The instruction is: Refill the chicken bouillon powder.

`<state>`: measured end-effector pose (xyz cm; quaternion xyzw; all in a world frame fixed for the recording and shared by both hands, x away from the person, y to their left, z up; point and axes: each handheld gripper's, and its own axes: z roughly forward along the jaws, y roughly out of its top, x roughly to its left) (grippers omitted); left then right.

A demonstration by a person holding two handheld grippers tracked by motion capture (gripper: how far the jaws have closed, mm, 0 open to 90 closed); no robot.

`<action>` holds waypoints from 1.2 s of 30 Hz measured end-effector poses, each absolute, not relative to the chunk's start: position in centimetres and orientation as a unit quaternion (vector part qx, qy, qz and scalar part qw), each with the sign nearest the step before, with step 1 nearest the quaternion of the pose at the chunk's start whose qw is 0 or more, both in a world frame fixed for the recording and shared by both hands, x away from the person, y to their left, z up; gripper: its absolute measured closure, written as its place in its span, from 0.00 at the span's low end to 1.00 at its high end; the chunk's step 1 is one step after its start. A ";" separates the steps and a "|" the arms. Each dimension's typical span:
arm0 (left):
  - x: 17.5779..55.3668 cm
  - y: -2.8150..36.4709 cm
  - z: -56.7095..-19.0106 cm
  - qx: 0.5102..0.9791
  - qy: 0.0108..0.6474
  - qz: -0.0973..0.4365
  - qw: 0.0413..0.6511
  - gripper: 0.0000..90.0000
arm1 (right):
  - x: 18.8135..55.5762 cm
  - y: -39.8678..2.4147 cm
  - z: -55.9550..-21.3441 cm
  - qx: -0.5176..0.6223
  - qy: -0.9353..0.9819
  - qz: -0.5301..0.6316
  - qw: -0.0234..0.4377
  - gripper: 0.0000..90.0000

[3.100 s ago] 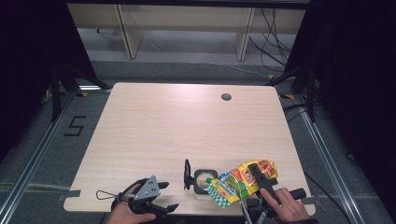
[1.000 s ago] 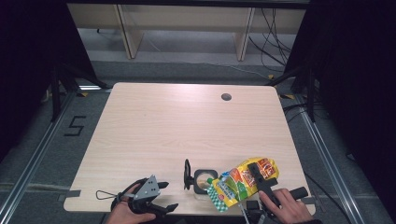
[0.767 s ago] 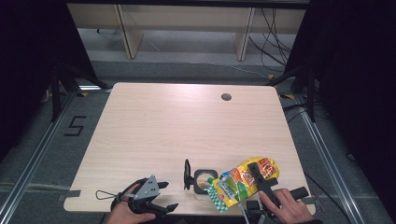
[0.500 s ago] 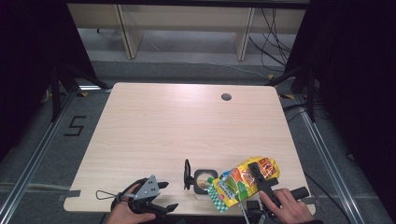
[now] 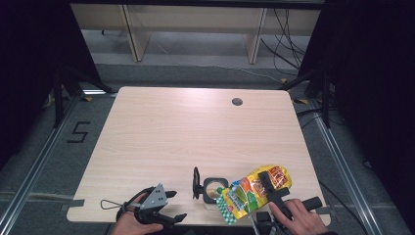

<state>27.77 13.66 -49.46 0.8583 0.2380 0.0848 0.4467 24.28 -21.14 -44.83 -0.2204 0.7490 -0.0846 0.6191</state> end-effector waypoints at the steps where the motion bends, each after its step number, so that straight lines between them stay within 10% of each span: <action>1: 27.8 13.7 -49.4 0.860 0.236 0.082 0.445 0.25 | 24.3 -21.1 -44.8 -0.228 0.746 -0.088 0.619 0.33; 36: 27.9 13.8 -49.4 0.862 0.232 0.093 0.442 0.25 | 24.2 -21.0 -45.0 -0.241 0.730 -0.094 0.633 0.33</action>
